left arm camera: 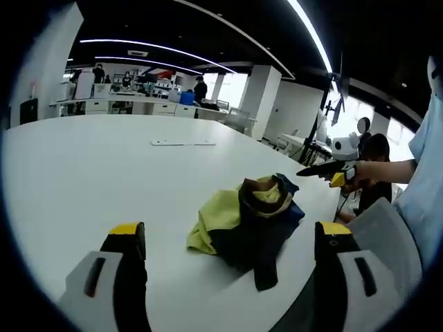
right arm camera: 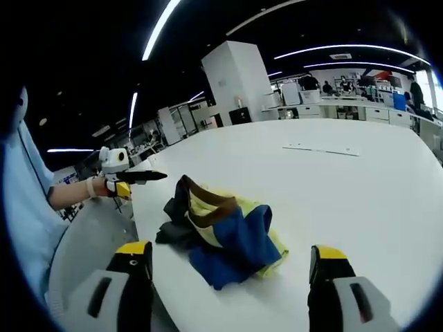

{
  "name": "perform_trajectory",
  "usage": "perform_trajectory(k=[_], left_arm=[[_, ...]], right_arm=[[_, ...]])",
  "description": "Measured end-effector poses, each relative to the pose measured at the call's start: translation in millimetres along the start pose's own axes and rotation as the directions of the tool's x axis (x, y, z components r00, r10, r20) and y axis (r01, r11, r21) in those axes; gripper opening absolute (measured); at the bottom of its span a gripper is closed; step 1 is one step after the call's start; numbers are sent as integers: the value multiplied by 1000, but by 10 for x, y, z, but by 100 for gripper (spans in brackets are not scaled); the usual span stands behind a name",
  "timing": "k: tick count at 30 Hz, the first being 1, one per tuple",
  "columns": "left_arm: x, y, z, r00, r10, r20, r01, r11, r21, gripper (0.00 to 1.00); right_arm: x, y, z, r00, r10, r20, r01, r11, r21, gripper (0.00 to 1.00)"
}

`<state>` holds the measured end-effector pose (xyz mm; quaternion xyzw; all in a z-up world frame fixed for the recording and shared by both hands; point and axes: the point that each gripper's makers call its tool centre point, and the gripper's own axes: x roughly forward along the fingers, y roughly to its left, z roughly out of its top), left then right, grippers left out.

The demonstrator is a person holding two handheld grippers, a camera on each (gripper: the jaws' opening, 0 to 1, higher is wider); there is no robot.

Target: Fold the garment on the visible template until the final outline fits inside the template.

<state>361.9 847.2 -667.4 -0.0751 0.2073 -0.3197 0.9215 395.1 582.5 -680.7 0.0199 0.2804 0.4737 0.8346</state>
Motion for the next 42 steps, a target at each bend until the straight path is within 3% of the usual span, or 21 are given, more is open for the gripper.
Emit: perform_trajectory(k=[42], left_arm=[[71, -3, -15, 1000, -7, -13, 7, 1000, 4, 97]], right_arm=[[33, -48, -81, 1000, -2, -13, 2, 1000, 11, 92]])
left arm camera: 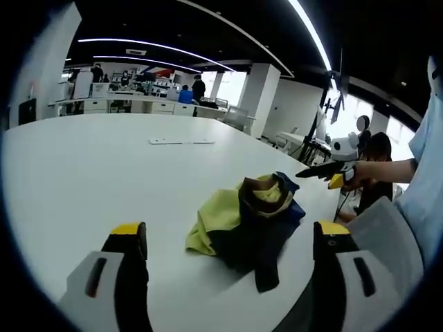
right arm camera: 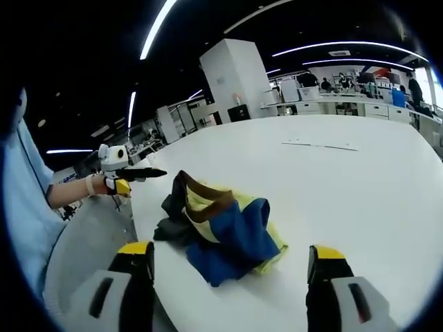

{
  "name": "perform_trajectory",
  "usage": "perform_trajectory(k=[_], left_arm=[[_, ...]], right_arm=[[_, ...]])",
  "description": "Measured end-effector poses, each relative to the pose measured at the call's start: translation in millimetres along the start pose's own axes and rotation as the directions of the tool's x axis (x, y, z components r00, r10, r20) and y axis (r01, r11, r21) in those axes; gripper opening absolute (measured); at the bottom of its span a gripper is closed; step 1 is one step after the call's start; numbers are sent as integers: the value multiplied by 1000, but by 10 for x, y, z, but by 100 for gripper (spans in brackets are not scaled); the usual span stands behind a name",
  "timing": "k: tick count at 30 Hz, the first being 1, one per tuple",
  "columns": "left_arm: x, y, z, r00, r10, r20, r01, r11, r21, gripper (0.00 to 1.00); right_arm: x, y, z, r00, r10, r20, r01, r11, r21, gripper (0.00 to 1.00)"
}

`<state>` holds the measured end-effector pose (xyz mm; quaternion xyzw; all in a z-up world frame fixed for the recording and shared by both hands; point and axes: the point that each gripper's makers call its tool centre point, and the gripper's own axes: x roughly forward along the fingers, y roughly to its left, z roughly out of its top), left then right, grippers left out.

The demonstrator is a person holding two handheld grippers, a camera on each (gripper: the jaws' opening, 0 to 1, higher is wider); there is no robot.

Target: Fold the garment on the visible template until the final outline fits inside the template.

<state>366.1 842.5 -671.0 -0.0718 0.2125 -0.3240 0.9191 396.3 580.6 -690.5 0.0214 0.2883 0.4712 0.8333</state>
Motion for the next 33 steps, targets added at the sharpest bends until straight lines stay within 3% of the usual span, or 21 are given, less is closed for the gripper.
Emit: perform_trajectory(k=[13, 26, 33], left_arm=[[115, 64, -86, 1000, 1, -26, -1, 1000, -5, 85], [439, 26, -114, 997, -55, -54, 56, 998, 23, 54], [573, -11, -209, 991, -86, -98, 90, 995, 36, 46]], right_arm=[[12, -54, -21, 1000, -13, -6, 13, 1000, -17, 83], [54, -99, 105, 1000, -19, -10, 18, 997, -69, 47], [140, -76, 126, 999, -3, -46, -3, 992, -130, 27]])
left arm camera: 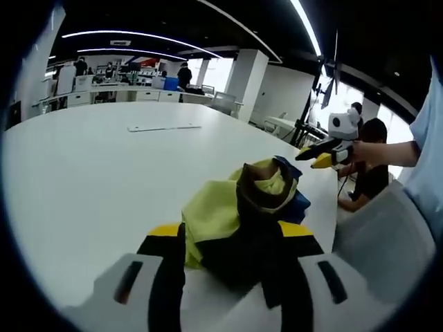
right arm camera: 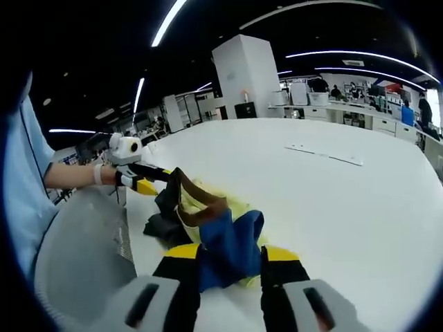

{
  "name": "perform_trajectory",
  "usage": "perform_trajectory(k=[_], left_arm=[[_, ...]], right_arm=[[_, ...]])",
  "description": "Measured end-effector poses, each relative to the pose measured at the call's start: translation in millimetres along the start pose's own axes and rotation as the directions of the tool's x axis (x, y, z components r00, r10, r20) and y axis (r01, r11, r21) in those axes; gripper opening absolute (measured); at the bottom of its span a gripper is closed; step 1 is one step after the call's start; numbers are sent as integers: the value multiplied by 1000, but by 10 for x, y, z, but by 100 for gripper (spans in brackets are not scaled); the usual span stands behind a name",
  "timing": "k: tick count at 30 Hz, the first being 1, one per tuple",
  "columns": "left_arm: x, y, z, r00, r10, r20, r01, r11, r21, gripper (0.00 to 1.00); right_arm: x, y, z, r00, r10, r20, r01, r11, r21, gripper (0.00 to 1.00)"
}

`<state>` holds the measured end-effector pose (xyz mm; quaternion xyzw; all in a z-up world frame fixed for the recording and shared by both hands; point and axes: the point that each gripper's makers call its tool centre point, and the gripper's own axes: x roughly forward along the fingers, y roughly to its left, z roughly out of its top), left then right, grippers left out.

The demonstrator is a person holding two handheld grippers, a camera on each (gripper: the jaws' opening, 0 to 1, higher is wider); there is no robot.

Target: Fold the garment on the visible template until the final outline fits inside the template.

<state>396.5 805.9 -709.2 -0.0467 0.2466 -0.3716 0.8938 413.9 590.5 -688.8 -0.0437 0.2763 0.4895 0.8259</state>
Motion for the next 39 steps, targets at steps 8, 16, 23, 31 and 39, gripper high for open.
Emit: perform_trajectory(k=[8, 16, 23, 31, 39], left_arm=[[38, -2, -71, 1000, -16, -24, 16, 1000, -1, 38], [50, 27, -65, 1000, -16, -22, 16, 1000, -14, 35], [55, 25, -69, 1000, -19, -24, 18, 1000, -16, 35], [71, 31, -96, 999, -23, -37, 23, 1000, -11, 34], [121, 16, -148, 998, -25, -63, 26, 1000, 16, 33]], right_arm=[[58, -29, -62, 999, 8, -37, -9, 1000, -19, 8], [127, -53, -89, 998, 21, -53, -22, 999, -25, 5], [228, -72, -150, 996, 32, -77, -34, 999, -26, 6], [254, -37, -183, 994, 59, -94, -58, 998, 9, 0], [152, -61, -142, 997, 43, -61, -41, 998, 36, 0]])
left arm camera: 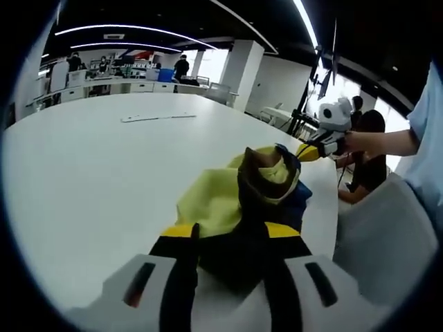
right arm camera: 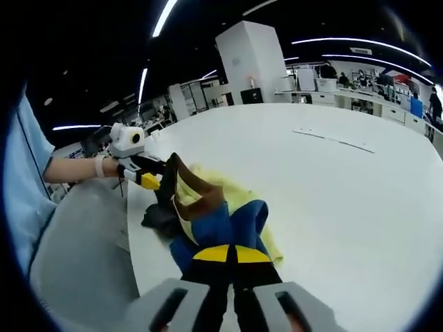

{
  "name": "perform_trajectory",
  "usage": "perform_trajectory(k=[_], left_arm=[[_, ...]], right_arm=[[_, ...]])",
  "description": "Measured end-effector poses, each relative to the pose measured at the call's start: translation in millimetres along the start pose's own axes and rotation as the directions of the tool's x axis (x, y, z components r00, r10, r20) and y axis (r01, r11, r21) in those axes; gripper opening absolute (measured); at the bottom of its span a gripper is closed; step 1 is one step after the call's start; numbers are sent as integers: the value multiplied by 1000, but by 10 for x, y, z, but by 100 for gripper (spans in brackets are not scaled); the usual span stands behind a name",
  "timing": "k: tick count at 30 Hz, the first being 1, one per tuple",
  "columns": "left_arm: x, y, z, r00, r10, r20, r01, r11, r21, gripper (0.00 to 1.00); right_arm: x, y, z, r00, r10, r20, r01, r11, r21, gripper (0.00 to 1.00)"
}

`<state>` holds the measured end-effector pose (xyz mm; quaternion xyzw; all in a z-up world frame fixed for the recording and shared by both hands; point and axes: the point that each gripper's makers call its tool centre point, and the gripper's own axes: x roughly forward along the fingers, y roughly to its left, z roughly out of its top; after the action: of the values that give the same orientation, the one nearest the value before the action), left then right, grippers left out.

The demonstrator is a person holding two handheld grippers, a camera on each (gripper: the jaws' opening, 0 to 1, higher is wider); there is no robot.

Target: Fold the garment on the visible template until the final outline fits inside the template.

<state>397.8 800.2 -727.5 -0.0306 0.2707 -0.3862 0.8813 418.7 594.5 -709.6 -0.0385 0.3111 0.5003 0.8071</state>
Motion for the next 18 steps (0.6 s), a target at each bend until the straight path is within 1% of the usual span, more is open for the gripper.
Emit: perform_trajectory(k=[5, 7, 11, 12, 13, 16, 18], left_arm=[[39, 4, -31, 1000, 1, -22, 0, 1000, 23, 31], [43, -7, -19, 1000, -2, -20, 3, 1000, 26, 30], [48, -95, 19, 999, -26, -25, 27, 998, 50, 25], [55, -92, 6, 999, -26, -33, 28, 998, 51, 24], [62, -80, -39, 998, -24, -57, 27, 999, 46, 24], [50, -68, -54, 997, -21, -68, 24, 999, 44, 20], [32, -68, -58, 997, -23, -78, 26, 999, 38, 16]], right_arm=[[-37, -37, 14, 1000, -20, 14, 20, 1000, 6, 0], [-40, -48, 9, 1000, -23, 14, 23, 1000, 10, 0], [-35, -41, -3, 1000, -25, 15, 25, 1000, 17, 0], [-33, -40, -4, 1000, -25, 15, 25, 1000, 19, 0], [-30, -42, -4, 1000, -27, 16, 26, 999, 19, 0], [-27, -43, 4, 999, -31, 18, 30, 999, 18, 0], [-31, -51, 5, 999, -34, 20, 33, 999, 17, 0]])
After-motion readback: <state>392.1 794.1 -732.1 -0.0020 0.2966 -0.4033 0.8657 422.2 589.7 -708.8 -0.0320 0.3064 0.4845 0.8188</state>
